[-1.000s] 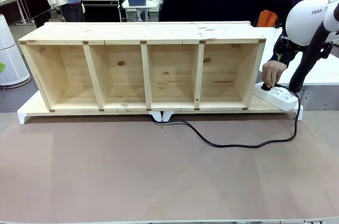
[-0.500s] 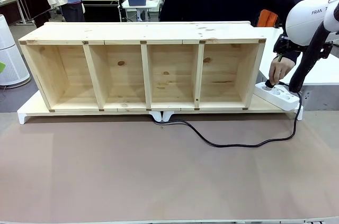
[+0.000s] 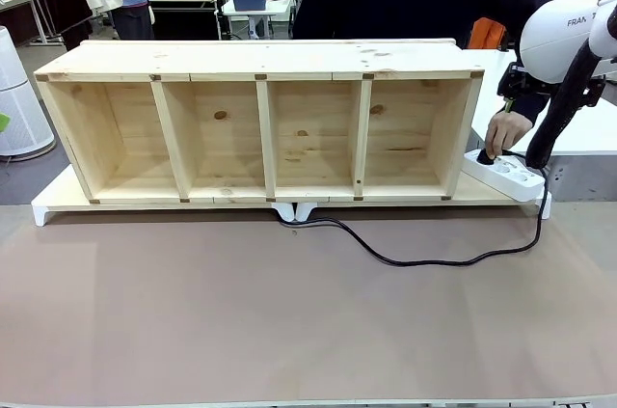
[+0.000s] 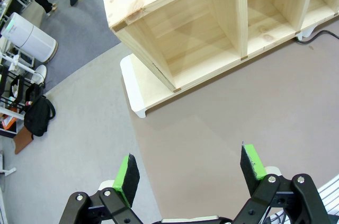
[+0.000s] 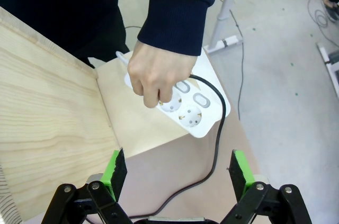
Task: Perform cable management.
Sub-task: Release the Power Cable when the human grasps it.
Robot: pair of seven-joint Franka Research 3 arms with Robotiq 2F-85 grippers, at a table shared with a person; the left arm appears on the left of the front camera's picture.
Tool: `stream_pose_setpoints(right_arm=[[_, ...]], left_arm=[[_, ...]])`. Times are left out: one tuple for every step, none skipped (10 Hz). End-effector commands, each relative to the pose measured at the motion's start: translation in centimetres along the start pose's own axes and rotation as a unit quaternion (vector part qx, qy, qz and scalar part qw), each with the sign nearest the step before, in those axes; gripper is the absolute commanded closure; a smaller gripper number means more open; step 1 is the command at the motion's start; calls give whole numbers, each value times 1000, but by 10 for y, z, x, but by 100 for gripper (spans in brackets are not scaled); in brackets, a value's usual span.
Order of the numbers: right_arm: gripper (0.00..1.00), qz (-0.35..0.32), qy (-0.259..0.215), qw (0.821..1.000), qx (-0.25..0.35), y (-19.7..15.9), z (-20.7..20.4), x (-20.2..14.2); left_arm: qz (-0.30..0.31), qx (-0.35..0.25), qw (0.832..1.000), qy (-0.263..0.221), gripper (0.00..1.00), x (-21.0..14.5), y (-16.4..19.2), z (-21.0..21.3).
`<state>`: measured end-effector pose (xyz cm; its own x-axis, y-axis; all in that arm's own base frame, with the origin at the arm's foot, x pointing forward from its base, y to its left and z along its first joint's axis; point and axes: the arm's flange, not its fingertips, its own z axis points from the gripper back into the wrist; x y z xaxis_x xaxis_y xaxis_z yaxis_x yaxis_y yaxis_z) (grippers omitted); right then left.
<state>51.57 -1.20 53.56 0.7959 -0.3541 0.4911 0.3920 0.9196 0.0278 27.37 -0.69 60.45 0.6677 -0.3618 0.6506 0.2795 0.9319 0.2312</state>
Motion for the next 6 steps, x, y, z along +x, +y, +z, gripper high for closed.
stream_pose_setpoints(right_arm=[[0,-3,2,1000,-1,0,0,0],[0,-3,2,1000,-1,0,0,0],[0,-3,2,1000,-1,0,0,0],[0,-3,2,1000,-1,0,0,0],[0,-3,2,1000,-1,0,0,0],[0,-3,2,1000,-1,0,0,0]], left_arm=[[3,1,1000,-1,0,0,0,0],[3,1,1000,-1,0,0,0,0],[3,1,1000,-1,0,0,0,0],[3,1,1000,-1,0,0,0,0],[3,1,1000,-1,0,0,0,0],[3,1,1000,-1,0,0,0,0]])
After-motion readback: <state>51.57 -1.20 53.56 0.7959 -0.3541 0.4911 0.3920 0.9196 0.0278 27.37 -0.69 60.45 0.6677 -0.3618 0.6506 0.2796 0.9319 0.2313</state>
